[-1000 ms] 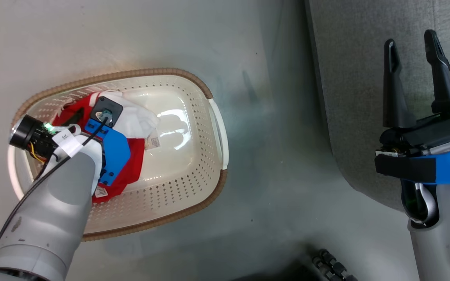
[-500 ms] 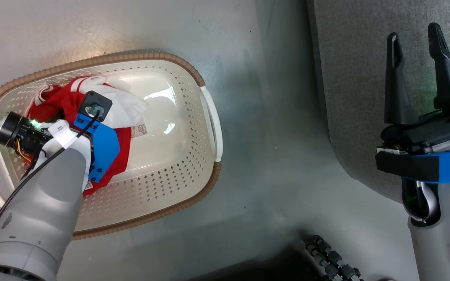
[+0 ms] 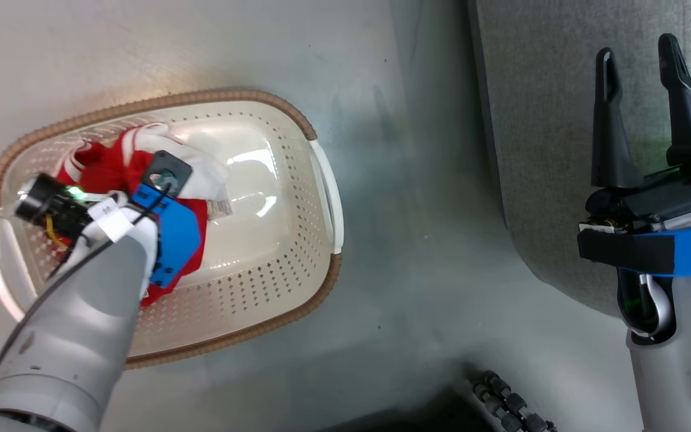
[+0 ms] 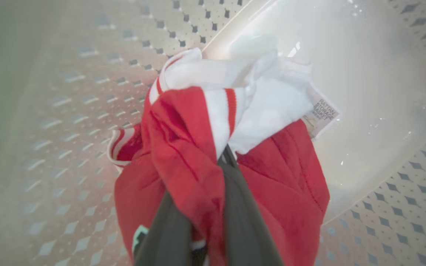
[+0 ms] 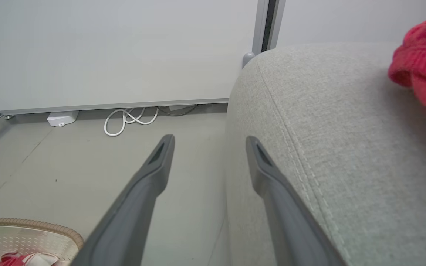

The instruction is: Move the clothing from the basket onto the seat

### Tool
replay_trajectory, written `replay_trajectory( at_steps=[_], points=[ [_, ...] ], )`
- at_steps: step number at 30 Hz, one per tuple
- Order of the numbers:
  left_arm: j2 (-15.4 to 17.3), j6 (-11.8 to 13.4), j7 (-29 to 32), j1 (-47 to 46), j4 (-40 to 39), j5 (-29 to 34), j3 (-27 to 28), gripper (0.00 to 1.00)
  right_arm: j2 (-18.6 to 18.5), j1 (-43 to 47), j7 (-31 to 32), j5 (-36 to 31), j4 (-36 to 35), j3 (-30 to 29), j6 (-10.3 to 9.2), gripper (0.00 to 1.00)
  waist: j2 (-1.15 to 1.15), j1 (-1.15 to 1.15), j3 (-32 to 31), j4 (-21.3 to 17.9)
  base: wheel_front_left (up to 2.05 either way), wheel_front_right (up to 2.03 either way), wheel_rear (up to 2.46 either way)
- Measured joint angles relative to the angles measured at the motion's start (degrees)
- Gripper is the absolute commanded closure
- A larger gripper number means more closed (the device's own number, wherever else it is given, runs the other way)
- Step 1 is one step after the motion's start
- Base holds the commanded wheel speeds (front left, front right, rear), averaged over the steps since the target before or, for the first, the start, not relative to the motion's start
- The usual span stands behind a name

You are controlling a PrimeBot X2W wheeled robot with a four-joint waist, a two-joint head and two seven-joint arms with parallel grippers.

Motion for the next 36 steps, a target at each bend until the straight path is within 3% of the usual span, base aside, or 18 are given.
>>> replay_trajectory(
  at_steps=[12,24,36],
  points=[
    [-5.93,-5.19,-10.44,0.83,0.01,-2.81,-0.87,1.00,-1.10,1.05,0.00,-0.45,1.45,0.36,0.00,0.00,0.00,0.00,-7.86,3.45,0.00,0.00,0.00],
    [-8.68,-6.39,-18.35,3.54,-2.74,-6.99,-1.03,1.00,-1.72,6.07,0.00,-1.53,4.07,0.63,0.00,0.00,0.00,-0.01,-20.30,7.41,0.00,0.00,0.00],
    [-8.98,-6.77,-19.03,7.32,-15.43,-13.03,0.93,1.00,-1.64,12.71,0.00,-2.59,6.20,-0.25,0.00,0.00,0.00,-0.02,-34.47,10.37,0.00,0.00,0.00]
  ],
)
